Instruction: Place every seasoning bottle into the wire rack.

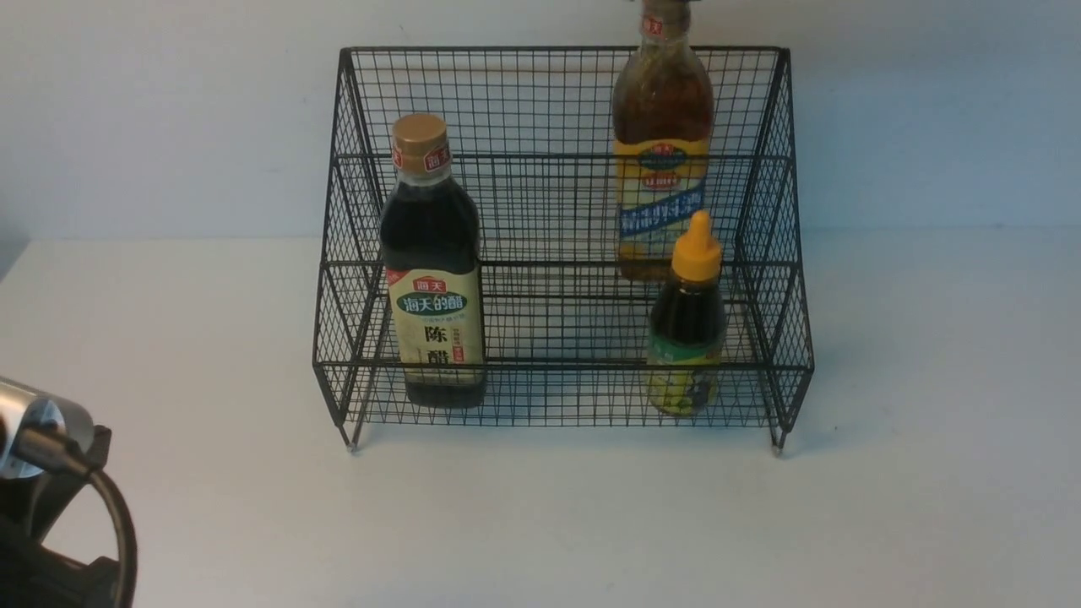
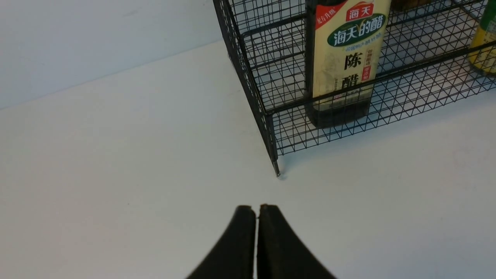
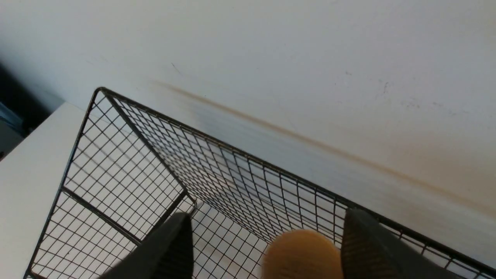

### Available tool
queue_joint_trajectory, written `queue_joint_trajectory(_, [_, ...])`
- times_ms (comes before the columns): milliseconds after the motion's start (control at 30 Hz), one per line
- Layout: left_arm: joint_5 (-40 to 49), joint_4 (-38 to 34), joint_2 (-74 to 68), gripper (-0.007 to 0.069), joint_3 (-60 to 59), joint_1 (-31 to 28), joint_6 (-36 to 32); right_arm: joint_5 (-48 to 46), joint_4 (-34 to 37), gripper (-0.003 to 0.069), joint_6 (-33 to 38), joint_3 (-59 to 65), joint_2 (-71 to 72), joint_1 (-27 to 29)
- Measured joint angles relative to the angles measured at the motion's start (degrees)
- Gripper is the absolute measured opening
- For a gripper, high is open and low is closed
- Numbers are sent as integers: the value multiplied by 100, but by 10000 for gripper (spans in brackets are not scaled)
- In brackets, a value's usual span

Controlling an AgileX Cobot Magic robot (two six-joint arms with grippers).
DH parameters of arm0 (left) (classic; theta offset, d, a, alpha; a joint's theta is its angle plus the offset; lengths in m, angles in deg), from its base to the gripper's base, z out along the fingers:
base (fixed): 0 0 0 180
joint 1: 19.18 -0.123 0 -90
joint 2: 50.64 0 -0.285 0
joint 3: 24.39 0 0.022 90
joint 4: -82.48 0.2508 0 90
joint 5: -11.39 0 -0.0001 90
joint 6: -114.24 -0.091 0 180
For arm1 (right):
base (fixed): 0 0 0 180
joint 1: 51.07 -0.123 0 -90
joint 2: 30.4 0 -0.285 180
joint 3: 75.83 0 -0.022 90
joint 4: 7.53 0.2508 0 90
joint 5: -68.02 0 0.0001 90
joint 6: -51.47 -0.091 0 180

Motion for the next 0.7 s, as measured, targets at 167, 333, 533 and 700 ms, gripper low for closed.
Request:
queue_joint_trajectory(167, [0,0,0,-5,0,0,0,-21,-84,465,-6,0,89,0])
queue_joint_trajectory(333, [0,0,0,-5,0,0,0,-66,-663,427,-250,0,549,45])
queue_joint_trajectory(533, [-18,5,0,-5,0,0,0,-750,-1712,192,-888,0,1960,373])
queue_joint_trajectory(700, [-160,5,0,-5,0,0,0,-1850,-2244,4,-1343,25,3212,552])
